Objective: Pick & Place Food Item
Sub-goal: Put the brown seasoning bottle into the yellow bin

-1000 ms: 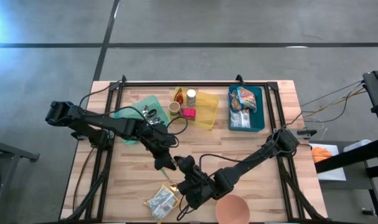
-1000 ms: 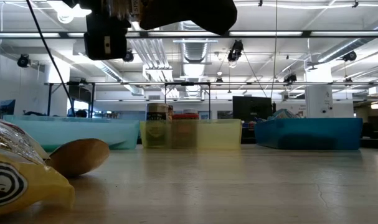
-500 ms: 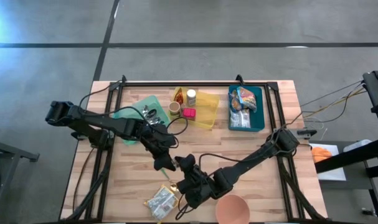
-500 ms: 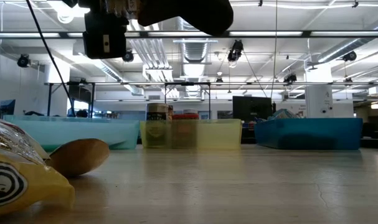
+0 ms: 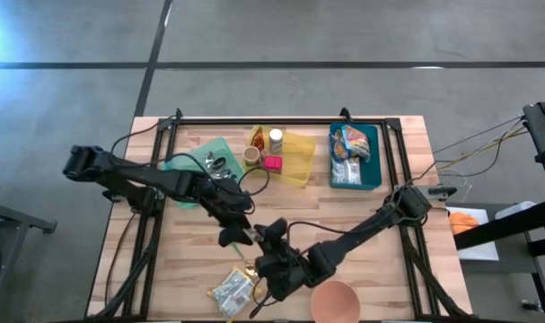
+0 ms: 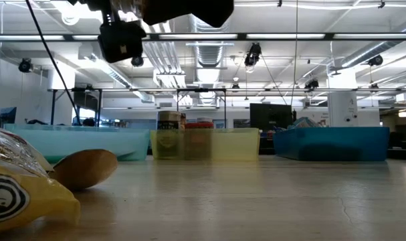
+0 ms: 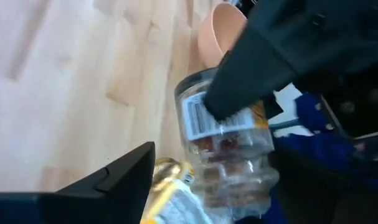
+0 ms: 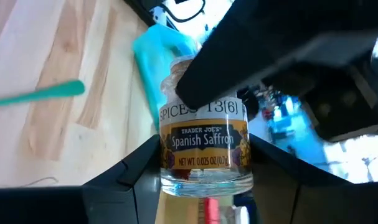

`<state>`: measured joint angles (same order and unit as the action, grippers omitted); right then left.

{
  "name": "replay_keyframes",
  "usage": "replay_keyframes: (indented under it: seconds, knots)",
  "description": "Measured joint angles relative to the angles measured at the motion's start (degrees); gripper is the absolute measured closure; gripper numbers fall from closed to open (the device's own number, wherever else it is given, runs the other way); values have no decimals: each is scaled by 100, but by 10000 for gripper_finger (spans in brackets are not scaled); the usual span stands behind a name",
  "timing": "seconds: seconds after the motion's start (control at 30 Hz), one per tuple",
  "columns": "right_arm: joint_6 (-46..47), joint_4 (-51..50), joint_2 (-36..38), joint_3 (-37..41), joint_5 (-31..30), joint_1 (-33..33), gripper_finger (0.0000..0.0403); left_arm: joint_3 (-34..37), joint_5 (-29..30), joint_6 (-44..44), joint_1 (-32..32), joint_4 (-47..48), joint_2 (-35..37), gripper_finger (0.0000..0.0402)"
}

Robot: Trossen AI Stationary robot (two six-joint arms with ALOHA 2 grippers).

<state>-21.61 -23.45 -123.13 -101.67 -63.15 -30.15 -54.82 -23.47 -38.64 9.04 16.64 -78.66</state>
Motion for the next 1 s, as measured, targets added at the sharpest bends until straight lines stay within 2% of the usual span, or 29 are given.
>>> replay_keyframes:
  seconds: [0.17,0.33,0.43,0.57,0.73,0.9,1.0]
  knots:
    - [610,-41,0,0,-27,-36,215,-1,686,528,136,348,300,101]
    - [918,-106,0,2,-689,-72,215,79,1848,-345,338,375,646,100]
    - [935,-75,5,2,-935,-87,215,145,2410,-425,553,24,719,100]
    - [965,65,20,-20,-873,-114,215,178,2632,-131,777,-596,687,99]
    - [848,298,27,-13,-892,-120,215,209,2637,264,927,-558,687,99]
    - [806,440,105,-11,-1173,-153,215,367,2585,246,1009,-833,687,99]
    - [773,492,170,-11,-1144,-164,215,395,2578,253,1022,-972,687,99]
